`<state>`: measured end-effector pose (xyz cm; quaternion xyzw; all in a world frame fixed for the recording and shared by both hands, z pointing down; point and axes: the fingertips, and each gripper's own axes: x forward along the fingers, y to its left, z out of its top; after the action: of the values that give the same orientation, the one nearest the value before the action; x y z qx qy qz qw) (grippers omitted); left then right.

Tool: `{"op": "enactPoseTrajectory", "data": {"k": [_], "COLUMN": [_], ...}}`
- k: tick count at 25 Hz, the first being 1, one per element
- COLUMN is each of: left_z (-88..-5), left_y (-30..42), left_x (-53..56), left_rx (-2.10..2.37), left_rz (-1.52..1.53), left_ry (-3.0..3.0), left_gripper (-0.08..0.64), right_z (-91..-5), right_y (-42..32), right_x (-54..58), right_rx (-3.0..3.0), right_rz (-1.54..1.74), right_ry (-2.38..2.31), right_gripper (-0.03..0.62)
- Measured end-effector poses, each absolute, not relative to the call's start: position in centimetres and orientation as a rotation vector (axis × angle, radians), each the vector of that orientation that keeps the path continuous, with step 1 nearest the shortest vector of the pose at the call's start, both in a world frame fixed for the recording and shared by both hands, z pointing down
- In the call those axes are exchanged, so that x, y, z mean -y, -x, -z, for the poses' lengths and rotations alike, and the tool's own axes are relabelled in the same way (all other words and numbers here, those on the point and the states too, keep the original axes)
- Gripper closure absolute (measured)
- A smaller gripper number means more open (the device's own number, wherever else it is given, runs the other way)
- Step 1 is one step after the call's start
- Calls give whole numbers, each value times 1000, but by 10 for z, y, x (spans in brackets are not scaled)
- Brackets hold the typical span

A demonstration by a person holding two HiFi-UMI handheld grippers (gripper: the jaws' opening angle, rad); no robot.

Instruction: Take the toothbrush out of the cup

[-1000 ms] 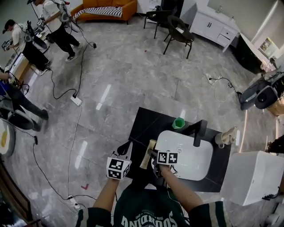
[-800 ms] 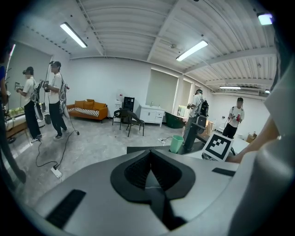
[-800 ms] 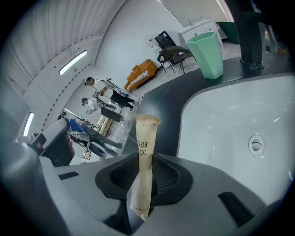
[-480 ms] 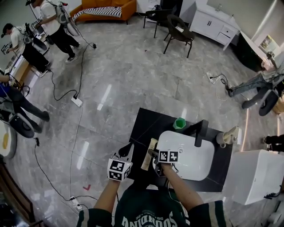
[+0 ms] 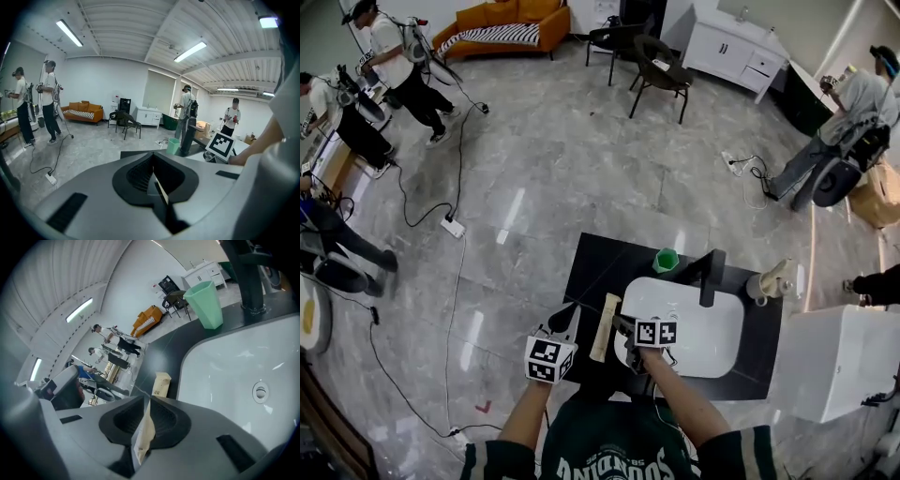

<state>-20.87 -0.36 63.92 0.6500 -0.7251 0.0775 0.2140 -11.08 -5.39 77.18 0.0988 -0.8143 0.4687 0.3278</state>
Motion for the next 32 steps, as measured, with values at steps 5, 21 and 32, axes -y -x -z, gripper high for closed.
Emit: {"op": "enactPoseTrajectory", "data": {"k": [5,21,32], "left_z": [-633,-610,-589], "left_y": [195,102,13], "left_x": [20,108,164], "left_rx": [1975,1755,1662], "left_rz": [-220,-232,-244], "left_ry": [-1862,-2143,-2234], "left_gripper": [549,549,548], "right_z": [-751,-685,-673], "right_y": [97,-6,-126], "right_x": [71,142,202], "right_rx": [2253,2476,2447], "right_rz": [-1106,-736,-728], "right_ry": [-329,-716,-939], "right_gripper": [546,546,546]}}
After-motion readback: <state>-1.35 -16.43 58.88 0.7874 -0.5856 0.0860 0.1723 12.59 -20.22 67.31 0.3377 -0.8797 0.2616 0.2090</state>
